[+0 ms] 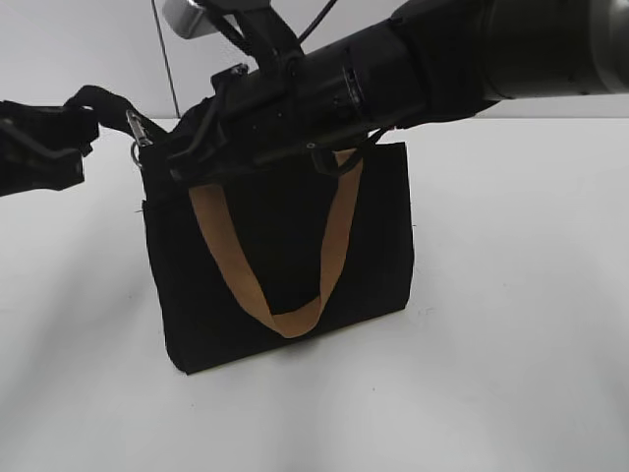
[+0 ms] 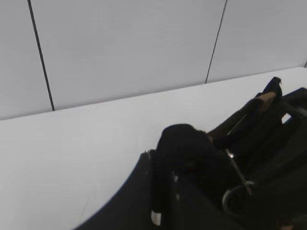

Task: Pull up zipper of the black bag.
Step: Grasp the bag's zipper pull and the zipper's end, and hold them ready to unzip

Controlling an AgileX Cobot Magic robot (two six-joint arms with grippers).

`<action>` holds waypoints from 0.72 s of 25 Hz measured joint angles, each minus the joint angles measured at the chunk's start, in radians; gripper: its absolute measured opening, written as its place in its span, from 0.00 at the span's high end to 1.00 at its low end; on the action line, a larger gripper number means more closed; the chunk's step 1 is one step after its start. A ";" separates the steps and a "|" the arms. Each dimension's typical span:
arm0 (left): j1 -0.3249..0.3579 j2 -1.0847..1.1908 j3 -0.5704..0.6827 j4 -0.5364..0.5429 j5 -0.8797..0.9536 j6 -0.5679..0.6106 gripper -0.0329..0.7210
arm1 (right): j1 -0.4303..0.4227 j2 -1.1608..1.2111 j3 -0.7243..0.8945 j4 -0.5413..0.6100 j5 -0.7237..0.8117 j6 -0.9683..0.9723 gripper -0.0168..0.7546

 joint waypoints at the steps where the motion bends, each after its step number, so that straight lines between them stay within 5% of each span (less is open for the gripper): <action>1: 0.000 0.000 0.000 0.000 0.024 0.000 0.94 | 0.000 -0.007 0.000 -0.003 0.010 0.008 0.98; 18: 0.000 0.000 0.000 0.075 0.187 0.000 0.94 | 0.000 -0.050 0.000 -0.004 0.027 0.113 0.98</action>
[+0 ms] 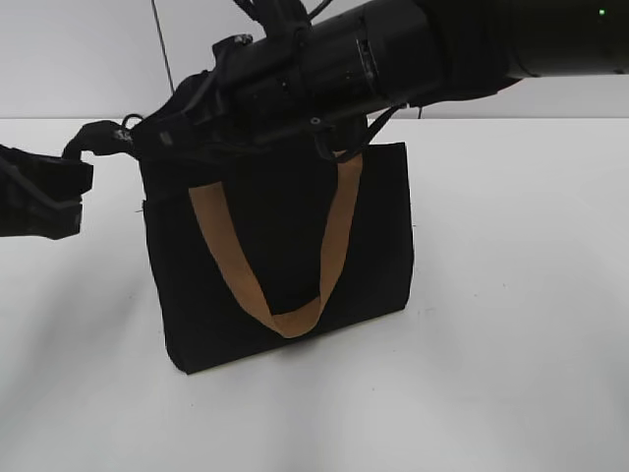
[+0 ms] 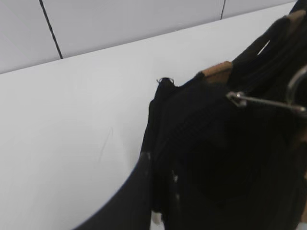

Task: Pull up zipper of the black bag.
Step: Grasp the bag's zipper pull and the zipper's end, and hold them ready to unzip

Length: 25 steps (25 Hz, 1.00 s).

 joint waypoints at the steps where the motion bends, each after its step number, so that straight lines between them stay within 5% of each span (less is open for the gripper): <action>1: 0.000 0.000 0.000 0.001 0.012 0.000 0.94 | 0.000 0.000 0.000 -0.001 -0.009 0.002 0.98; 17: 0.000 0.000 0.000 0.005 0.058 0.000 0.94 | 0.000 0.000 0.000 -0.009 -0.092 0.015 0.98; 25: 0.000 0.000 0.000 0.045 0.058 0.000 0.94 | 0.000 0.000 0.000 -0.150 -0.110 0.102 0.98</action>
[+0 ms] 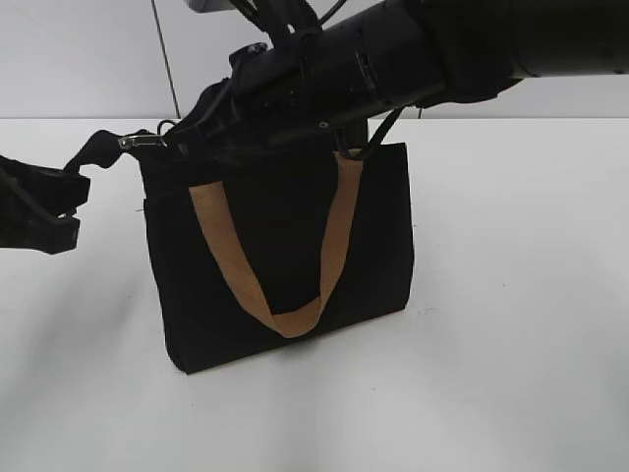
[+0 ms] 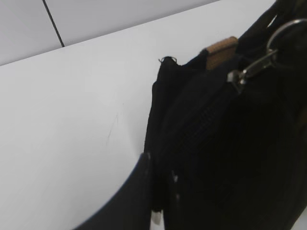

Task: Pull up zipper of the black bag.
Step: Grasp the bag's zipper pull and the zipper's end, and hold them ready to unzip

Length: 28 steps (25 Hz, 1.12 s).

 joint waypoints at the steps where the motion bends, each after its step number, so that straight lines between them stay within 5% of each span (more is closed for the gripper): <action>1: 0.000 0.000 0.000 0.002 0.000 0.000 0.94 | 0.000 0.000 0.000 -0.010 -0.001 0.010 0.98; 28: 0.000 -0.029 0.000 0.049 0.145 0.000 0.94 | 0.000 0.000 0.000 -0.058 0.000 0.067 0.98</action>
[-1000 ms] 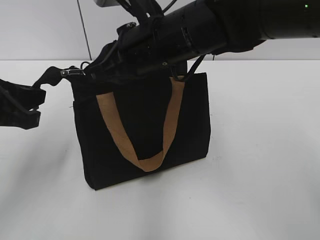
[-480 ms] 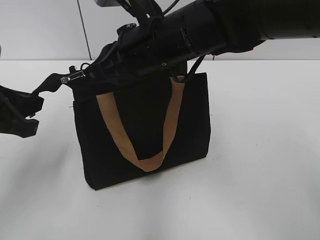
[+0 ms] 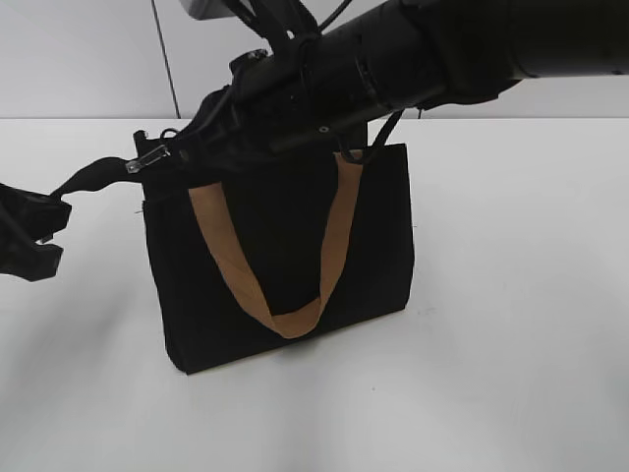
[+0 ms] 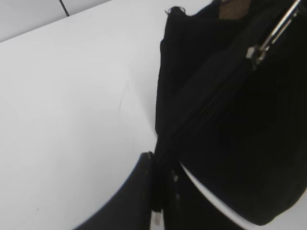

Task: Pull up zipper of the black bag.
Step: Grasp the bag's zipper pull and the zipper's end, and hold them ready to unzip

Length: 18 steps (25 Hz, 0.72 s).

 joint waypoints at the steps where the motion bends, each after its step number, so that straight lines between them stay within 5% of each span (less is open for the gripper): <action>1: 0.000 -0.009 0.000 0.001 0.006 0.000 0.94 | 0.000 0.000 0.000 -0.014 0.000 0.000 0.98; 18: -0.005 -0.023 -0.009 0.004 0.018 0.000 0.94 | -0.187 -0.030 0.000 -0.069 0.135 0.052 0.98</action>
